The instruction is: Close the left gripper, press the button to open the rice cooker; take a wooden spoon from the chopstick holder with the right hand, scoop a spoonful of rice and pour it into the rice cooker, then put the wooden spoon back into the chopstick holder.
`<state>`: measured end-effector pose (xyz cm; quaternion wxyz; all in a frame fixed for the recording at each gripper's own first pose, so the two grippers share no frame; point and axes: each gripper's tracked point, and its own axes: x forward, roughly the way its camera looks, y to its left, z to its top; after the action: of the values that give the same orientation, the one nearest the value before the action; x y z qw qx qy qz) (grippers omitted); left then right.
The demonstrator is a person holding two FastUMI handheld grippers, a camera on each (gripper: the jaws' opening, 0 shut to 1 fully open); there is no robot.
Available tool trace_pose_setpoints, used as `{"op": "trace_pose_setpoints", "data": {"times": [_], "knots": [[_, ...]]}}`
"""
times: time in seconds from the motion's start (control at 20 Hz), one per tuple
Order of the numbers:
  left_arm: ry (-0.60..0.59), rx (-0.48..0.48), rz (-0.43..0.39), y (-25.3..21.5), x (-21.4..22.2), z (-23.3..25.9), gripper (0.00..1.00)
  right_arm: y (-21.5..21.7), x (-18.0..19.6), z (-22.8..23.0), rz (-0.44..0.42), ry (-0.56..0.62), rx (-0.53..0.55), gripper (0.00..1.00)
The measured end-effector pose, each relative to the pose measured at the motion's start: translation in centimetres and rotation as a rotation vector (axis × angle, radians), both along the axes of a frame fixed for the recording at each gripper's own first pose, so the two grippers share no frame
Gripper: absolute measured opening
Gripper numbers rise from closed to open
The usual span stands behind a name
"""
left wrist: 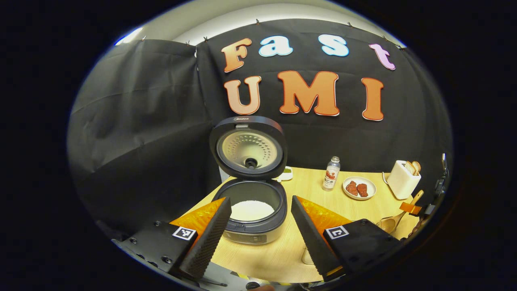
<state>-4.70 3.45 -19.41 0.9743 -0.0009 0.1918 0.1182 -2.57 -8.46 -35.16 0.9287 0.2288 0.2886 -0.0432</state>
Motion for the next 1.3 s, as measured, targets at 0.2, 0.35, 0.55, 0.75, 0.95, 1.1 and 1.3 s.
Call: {"op": "trace_pose_setpoints", "data": {"times": [0.2, 0.35, 0.55, 0.75, 0.95, 1.1, 1.3], "knots": [[0.0, -0.013, 0.023, 1.3, -0.3, -0.1, 1.0, 0.7, 0.4, -1.9, 0.002, 0.06, 0.003, 0.13], [-0.022, -0.011, 0.03, 2.1, 0.1, 0.3, 0.97, 1.1, -0.8, -3.6, 0.015, 0.169, 0.018, 0.18], [-0.048, -0.007, 0.028, 3.4, 1.2, 1.1, 0.97, 0.2, -1.5, -2.4, -0.02, 0.193, 0.005, 0.44], [-0.098, 0.0, 0.036, 5.9, 3.5, 3.1, 1.0, -0.8, -2.5, 1.3, -0.033, 0.153, -0.055, 0.87], [-0.181, -0.006, 0.045, 8.5, 7.2, 6.8, 1.0, -0.9, -1.7, 6.3, -0.03, 0.078, -0.136, 0.91], [-0.249, -0.012, 0.049, 10.1, 10.2, 9.8, 1.0, -0.3, -0.6, 10.3, -0.026, 0.011, -0.17, 0.92], [-0.284, -0.07, 0.05, 12.2, 14.1, 10.8, 0.98, 0.8, 0.4, 14.9, -0.023, -0.076, -0.188, 0.93]]}}
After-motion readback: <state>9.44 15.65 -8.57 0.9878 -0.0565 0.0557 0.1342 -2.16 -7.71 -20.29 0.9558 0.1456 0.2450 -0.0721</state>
